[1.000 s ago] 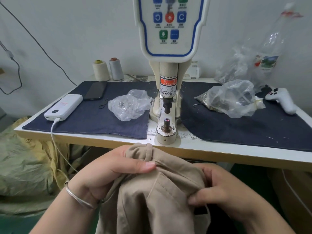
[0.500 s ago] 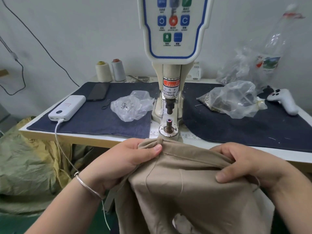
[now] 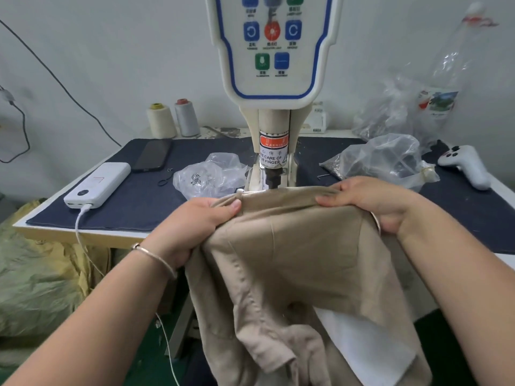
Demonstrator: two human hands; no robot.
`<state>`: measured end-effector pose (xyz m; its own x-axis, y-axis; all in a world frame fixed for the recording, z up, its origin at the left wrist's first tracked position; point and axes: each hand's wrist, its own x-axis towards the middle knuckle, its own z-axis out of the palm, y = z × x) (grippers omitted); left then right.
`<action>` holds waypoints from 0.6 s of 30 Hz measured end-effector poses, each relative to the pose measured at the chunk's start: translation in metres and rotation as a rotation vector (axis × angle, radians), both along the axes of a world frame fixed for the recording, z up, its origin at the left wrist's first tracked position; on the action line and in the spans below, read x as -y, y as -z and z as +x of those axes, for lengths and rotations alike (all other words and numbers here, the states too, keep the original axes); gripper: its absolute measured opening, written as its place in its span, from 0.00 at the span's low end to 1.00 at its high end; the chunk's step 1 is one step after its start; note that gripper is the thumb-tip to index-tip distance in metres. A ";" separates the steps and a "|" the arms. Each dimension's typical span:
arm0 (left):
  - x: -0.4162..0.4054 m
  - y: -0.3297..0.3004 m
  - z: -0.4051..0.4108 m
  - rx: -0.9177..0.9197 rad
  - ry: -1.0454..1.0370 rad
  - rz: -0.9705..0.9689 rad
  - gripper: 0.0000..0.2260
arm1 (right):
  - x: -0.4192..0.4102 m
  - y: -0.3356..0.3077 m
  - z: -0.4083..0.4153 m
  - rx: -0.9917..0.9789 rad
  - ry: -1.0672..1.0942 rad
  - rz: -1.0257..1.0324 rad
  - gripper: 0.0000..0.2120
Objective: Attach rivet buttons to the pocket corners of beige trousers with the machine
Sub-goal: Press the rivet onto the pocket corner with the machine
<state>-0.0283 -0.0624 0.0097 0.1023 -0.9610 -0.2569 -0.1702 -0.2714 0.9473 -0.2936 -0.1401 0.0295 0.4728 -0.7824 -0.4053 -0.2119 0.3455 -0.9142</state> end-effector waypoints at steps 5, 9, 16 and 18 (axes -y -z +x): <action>0.043 0.005 0.004 0.279 -0.084 -0.001 0.17 | 0.023 0.011 0.019 -0.052 0.239 -0.102 0.16; 0.056 0.010 0.003 0.306 -0.064 -0.051 0.19 | 0.029 0.018 0.024 -0.054 0.275 -0.139 0.25; 0.054 0.013 0.012 -0.004 0.077 0.113 0.22 | 0.035 0.029 0.035 -0.096 0.256 -0.244 0.16; 0.058 0.016 0.011 0.066 0.025 0.073 0.20 | 0.038 0.032 0.036 -0.132 0.274 -0.300 0.16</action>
<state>-0.0178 -0.1204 -0.0067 0.0976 -0.9423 -0.3201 -0.2391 -0.3344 0.9116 -0.2573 -0.1778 -0.0024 0.1906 -0.9643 -0.1836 -0.2712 0.1280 -0.9540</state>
